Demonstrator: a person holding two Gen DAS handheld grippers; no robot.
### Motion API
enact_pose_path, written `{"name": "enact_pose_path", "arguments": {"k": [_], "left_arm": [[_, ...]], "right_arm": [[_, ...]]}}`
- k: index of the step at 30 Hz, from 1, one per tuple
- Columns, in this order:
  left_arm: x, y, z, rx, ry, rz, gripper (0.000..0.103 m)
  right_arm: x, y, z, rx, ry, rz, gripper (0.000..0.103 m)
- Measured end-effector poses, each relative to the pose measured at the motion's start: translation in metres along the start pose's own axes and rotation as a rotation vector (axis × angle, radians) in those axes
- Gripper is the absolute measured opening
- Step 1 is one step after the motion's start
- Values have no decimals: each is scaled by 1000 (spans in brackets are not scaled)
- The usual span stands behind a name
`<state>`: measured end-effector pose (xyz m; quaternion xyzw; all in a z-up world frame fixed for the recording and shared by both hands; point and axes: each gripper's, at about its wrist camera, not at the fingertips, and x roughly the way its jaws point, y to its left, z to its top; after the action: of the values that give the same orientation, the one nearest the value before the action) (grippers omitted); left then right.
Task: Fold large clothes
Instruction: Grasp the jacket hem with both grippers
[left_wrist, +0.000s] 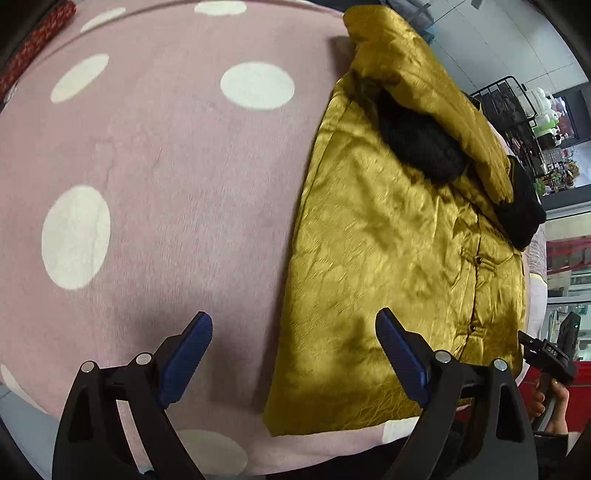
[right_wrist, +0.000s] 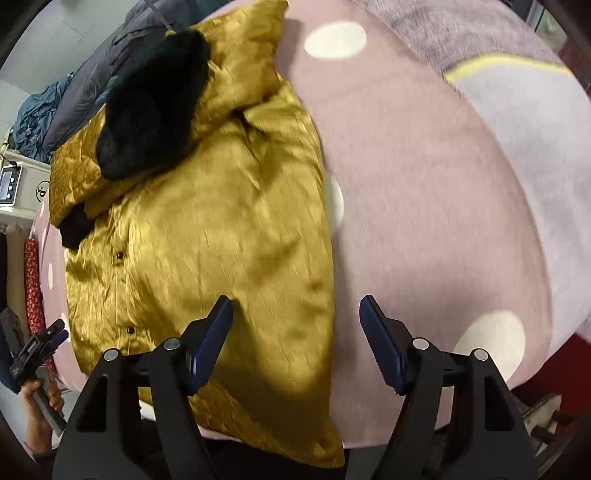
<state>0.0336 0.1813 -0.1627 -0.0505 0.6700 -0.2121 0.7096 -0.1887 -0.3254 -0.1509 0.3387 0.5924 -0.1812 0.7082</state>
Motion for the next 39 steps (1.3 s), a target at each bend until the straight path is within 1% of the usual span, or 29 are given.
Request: {"name": "enact_pose_path", "arguments": {"k": [1, 2, 5, 6, 8, 10, 13, 15, 16, 18, 19, 20, 21, 22, 23, 24, 25, 26, 27, 28, 29, 30, 32, 34, 35, 36, 37, 38, 39], "left_arm": [[2, 2, -1, -3, 8, -8, 84], [6, 4, -2, -9, 22, -35, 81], [11, 0, -1, -9, 42, -96, 79], [15, -5, -1, 5, 53, -120, 79], [23, -17, -2, 44, 80, -140, 78], [33, -28, -4, 84, 103, -148, 78], [40, -37, -5, 120, 94, -120, 78], [40, -40, -3, 116, 98, -131, 68], [40, -42, -2, 108, 106, -153, 58], [39, -42, -2, 92, 113, -182, 46], [38, -43, -2, 90, 116, -184, 38], [38, -45, -2, 84, 117, -183, 25], [35, -45, -1, 75, 111, -193, 19], [29, -47, 0, 65, 101, -219, 11], [21, -48, 1, 62, 90, -241, 10], [7, -52, 2, 76, 66, -266, 9], [-4, -54, 3, 96, 47, -278, 9], [-19, -58, 3, 136, 24, -278, 8], [-32, -59, 3, 172, 12, -266, 8], [-37, -58, 2, 189, 10, -253, 8], [-44, -53, 1, 199, 21, -236, 8], [-47, -48, 0, 193, 33, -236, 8], [-47, -35, -7, 170, 67, -242, 8], [-38, -24, -21, 153, 105, -191, 10], [-33, -19, -25, 133, 115, -168, 14], [-28, -16, -28, 106, 121, -157, 16], [-24, -13, -29, 79, 124, -152, 25], [-20, -9, -30, 45, 122, -143, 42], [-19, -7, -30, 19, 111, -140, 52]], "right_arm": [[2, -3, -5, 11, 14, 9, 71], [5, -4, -10, 17, 23, 16, 71], [8, -6, -20, 33, 43, 36, 71], [8, -6, -23, 38, 43, 43, 71], [10, -6, -26, 48, 47, 62, 71], [11, -8, -28, 64, 54, 80, 71], [12, -14, -29, 89, 60, 102, 71], [17, -17, -30, 107, 77, 124, 71], [18, -17, -31, 114, 78, 131, 71], [21, -15, -33, 116, 88, 158, 71], [24, -11, -34, 110, 93, 169, 68], [26, -6, -36, 96, 101, 187, 53], [28, -1, -37, 79, 116, 205, 36], [27, 3, -37, 61, 120, 208, 29], [25, 8, -37, 45, 112, 217, 17], [20, 12, -36, 34, 106, 237, 12], [15, 15, -36, 34, 104, 268, 11], [3, 15, -35, 53, 99, 357, 9], [-8, 14, -36, 64, 87, 416, 8], [-21, 11, -36, 62, 69, 456, 8], [-30, 10, -37, 53, 58, 467, 7], [-38, 6, -39, 45, 54, 469, 6], [-45, -4, -45, 33, 84, 458, 6], [-42, -15, -56, 24, 137, 443, 6], [-40, -18, -61, 31, 157, 438, 6], [-36, -21, -67, 43, 176, 434, 7], [-30, -22, -72, 53, 189, 427, 7], [-23, -23, -76, 64, 195, 404, 11], [-18, -24, -78, 74, 192, 377, 21]]}}
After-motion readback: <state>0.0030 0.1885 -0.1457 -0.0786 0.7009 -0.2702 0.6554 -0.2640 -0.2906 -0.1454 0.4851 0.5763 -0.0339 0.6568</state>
